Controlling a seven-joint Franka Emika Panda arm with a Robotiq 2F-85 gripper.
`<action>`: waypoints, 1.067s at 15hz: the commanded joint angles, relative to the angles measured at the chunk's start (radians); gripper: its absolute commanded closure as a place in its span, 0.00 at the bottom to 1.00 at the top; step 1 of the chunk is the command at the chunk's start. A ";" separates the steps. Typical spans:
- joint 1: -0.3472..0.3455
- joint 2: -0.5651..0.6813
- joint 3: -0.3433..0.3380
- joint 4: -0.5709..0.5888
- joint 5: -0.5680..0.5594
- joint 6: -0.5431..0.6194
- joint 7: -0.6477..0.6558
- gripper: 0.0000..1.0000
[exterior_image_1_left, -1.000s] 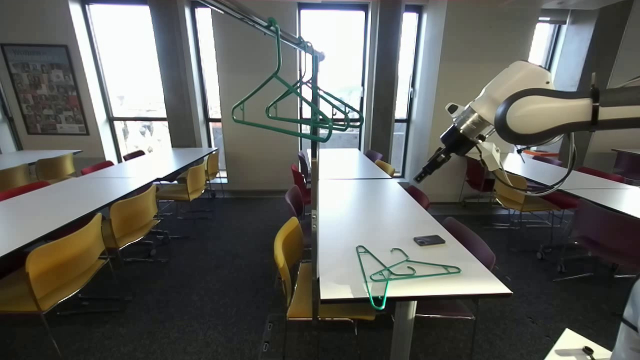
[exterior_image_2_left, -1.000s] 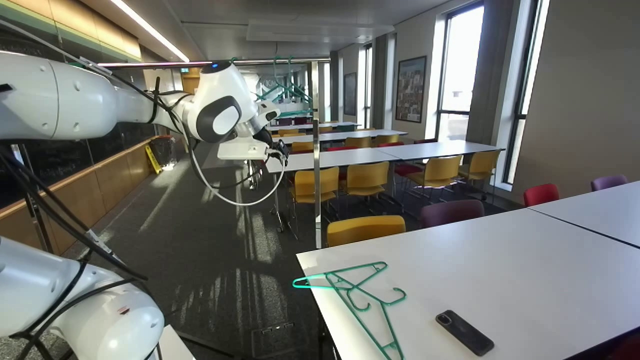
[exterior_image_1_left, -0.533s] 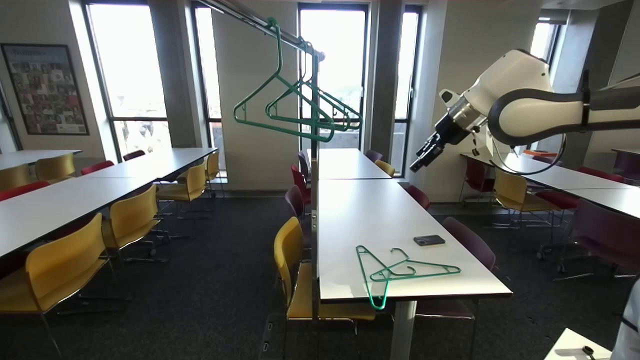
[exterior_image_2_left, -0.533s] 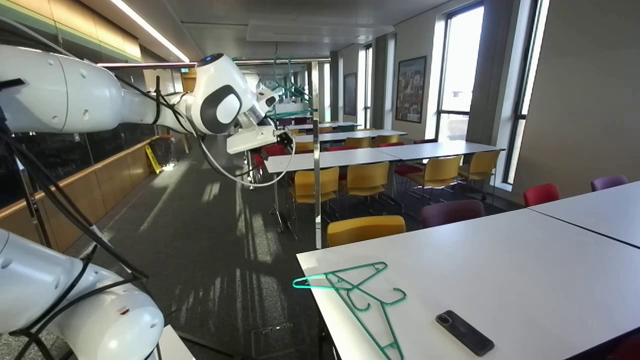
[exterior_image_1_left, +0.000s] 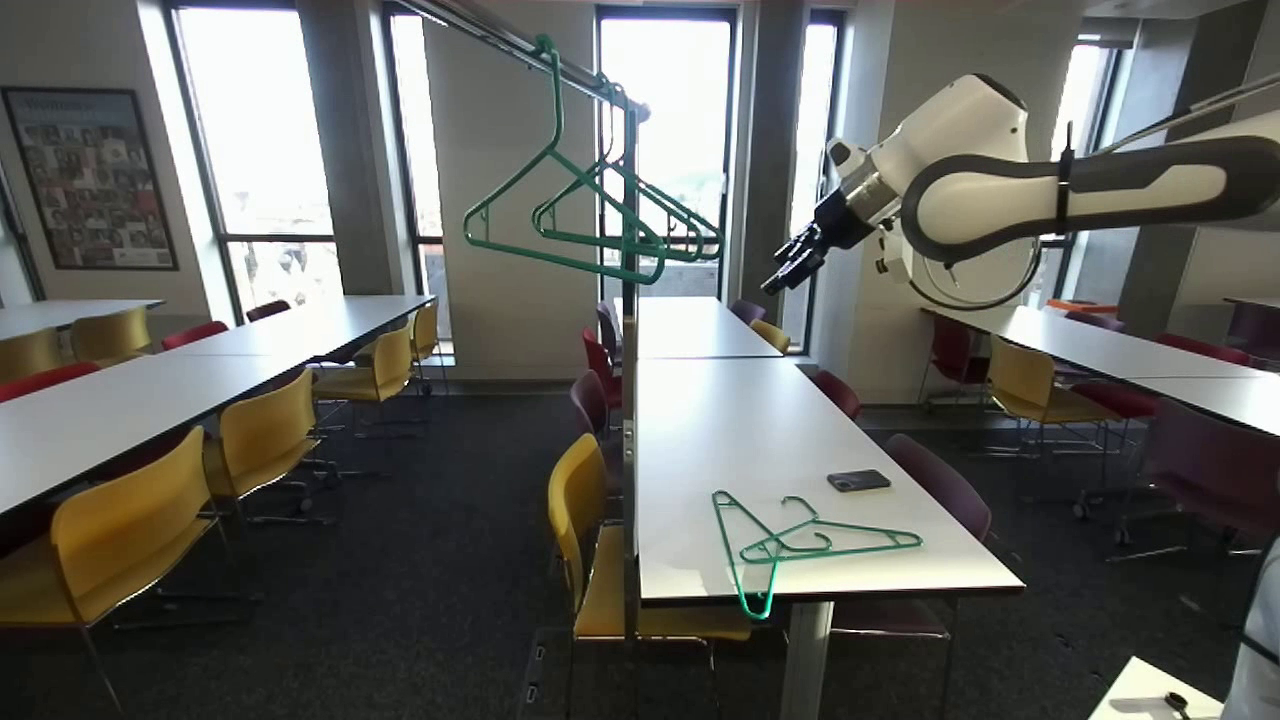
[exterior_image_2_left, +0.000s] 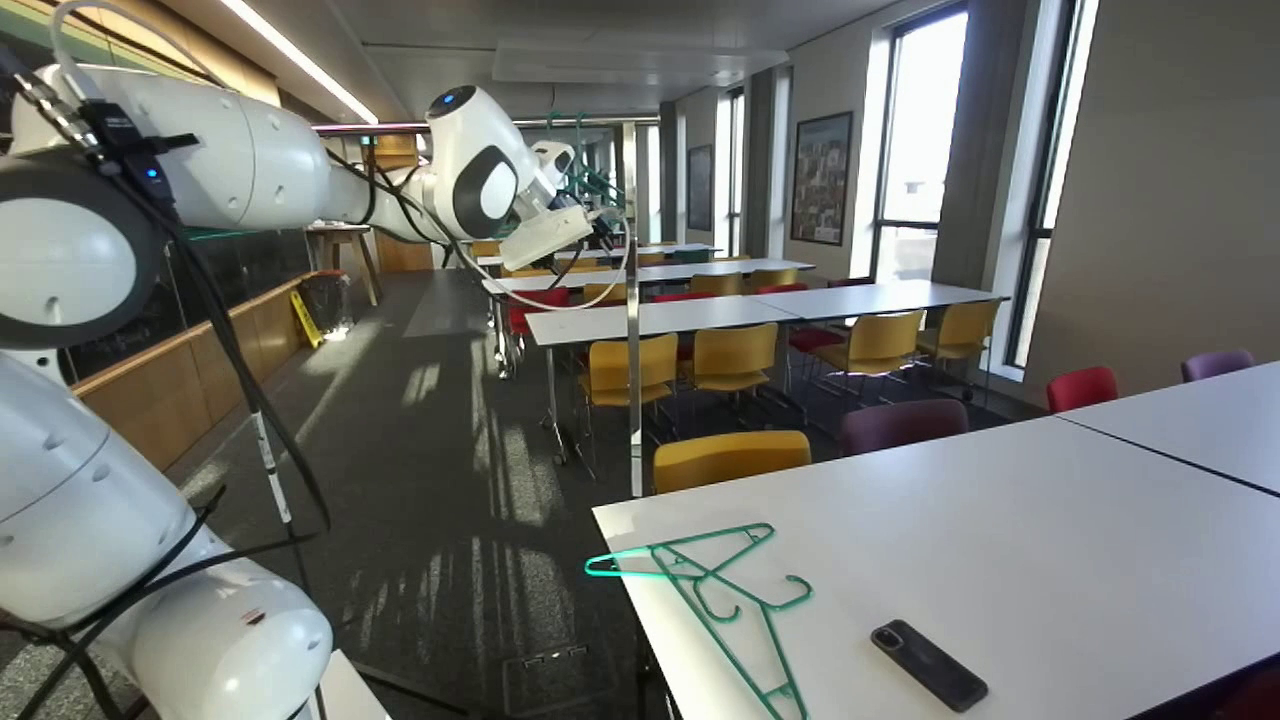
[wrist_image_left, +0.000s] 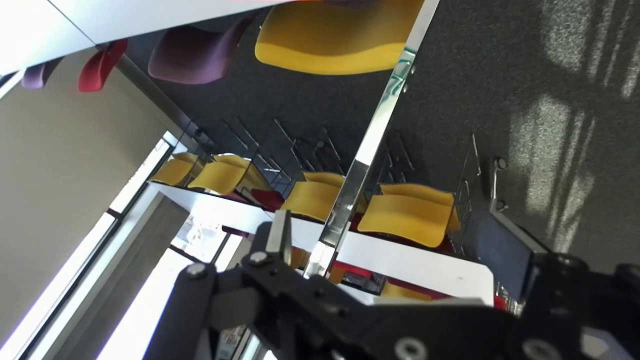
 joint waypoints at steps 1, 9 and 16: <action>0.040 0.100 -0.020 0.126 0.059 0.051 -0.081 0.00; 0.050 0.222 -0.016 0.325 0.116 0.107 -0.184 0.00; 0.119 0.246 -0.002 0.338 0.263 0.120 -0.304 0.00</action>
